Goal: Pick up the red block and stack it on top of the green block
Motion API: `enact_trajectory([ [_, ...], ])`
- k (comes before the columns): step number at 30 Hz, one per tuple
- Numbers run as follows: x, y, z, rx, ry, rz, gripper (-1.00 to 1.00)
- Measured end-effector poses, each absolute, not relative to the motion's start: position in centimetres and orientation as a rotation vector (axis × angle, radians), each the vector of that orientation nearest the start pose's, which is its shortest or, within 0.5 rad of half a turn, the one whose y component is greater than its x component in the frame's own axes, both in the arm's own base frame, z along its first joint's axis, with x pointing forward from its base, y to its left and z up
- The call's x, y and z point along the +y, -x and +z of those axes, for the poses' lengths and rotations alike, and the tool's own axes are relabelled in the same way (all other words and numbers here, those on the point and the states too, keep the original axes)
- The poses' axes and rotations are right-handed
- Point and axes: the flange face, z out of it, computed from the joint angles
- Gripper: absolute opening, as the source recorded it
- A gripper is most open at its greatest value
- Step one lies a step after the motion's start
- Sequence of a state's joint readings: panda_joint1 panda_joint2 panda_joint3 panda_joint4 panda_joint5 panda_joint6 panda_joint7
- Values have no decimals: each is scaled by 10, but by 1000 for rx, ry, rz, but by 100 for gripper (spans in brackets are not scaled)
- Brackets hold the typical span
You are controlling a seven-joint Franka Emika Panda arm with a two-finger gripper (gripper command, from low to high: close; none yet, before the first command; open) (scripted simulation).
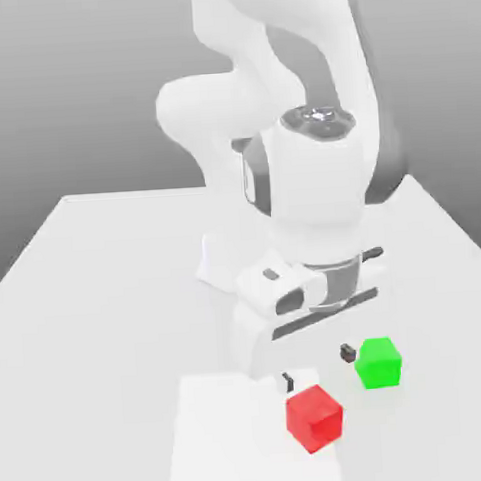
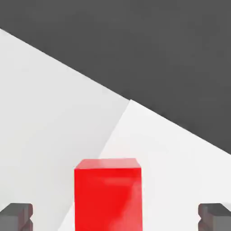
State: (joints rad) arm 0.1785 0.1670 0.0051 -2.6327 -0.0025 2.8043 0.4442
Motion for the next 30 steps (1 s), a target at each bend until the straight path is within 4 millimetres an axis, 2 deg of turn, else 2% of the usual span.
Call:
enact_trajectory([
  [3,78,-420,155,402,3116,-1,0],
  [4,78,-419,148,402,3116,0,-100],
  [11,78,-419,148,401,3116,1,-100],
  [17,81,-417,206,398,3114,2,-100],
  [23,153,-365,232,271,3104,16,-100],
  [28,182,-319,245,236,3124,7,-100],
  [30,187,-312,236,229,3132,0,-100],
])
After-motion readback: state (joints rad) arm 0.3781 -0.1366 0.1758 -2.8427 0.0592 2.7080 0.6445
